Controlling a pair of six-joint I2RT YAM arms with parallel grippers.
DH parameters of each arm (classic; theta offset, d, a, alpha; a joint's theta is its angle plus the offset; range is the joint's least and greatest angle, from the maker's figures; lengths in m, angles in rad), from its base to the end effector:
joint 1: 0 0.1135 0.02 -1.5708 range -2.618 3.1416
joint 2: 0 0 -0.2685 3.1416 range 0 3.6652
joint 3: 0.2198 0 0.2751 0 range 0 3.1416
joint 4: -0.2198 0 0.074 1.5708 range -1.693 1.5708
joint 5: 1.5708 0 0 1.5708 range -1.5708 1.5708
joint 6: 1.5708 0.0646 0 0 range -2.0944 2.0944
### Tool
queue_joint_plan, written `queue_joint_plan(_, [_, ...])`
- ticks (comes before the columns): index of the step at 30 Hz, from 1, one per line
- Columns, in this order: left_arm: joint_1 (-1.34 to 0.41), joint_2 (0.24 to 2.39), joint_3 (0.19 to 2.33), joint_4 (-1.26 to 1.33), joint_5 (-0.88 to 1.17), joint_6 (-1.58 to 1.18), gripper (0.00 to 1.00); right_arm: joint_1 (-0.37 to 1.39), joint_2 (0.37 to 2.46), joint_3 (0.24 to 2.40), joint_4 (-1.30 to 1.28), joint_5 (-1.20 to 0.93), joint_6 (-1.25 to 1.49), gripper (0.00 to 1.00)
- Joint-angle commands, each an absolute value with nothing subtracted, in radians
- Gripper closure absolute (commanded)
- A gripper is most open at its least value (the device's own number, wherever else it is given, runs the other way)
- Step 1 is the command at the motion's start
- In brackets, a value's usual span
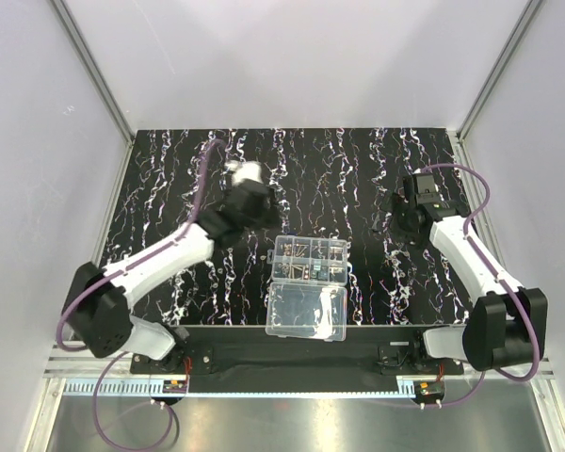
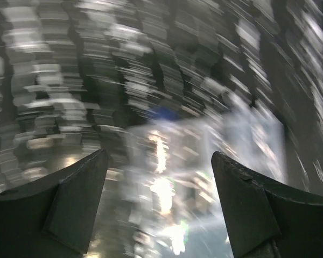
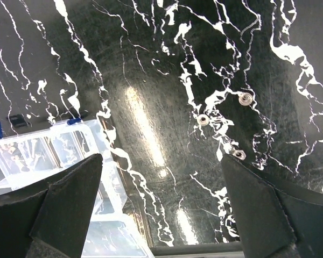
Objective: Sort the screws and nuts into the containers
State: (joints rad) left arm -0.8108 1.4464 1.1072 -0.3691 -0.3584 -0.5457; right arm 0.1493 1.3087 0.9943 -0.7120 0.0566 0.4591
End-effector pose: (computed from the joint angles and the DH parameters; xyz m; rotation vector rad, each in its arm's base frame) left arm 0.2658 -0.2468 0.2597 0.1109 2.2436 -0.3305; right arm 0.2933 0.0404 0.2284 0.4217 2.5675 0.1473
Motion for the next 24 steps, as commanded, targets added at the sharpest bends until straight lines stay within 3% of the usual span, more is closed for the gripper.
queue_joint_plan(1, [-0.645, 1.37, 1.016, -0.39, -0.41, -0.646, 0.17, 0.147, 1.33, 1.038, -0.673, 0.031, 0.439, 0.0])
queue_joint_plan(9, [-0.474, 1.463, 0.972, -0.396, -0.416, -0.583, 0.24, 0.147, 1.423, 1.081, -0.67, 0.009, 0.439, 0.0])
queue_joint_plan(17, [-0.472, 1.689, 1.037, -0.345, -0.35, -0.558, 0.35, 0.149, 1.459, 1.111, -0.689, 0.032, 0.433, 0.0])
queue_joint_plan(24, [-0.471, 1.747, 1.055, -0.336, -0.364, -0.551, 0.43, 0.149, 1.482, 1.13, -0.706, 0.052, 0.431, 0.0])
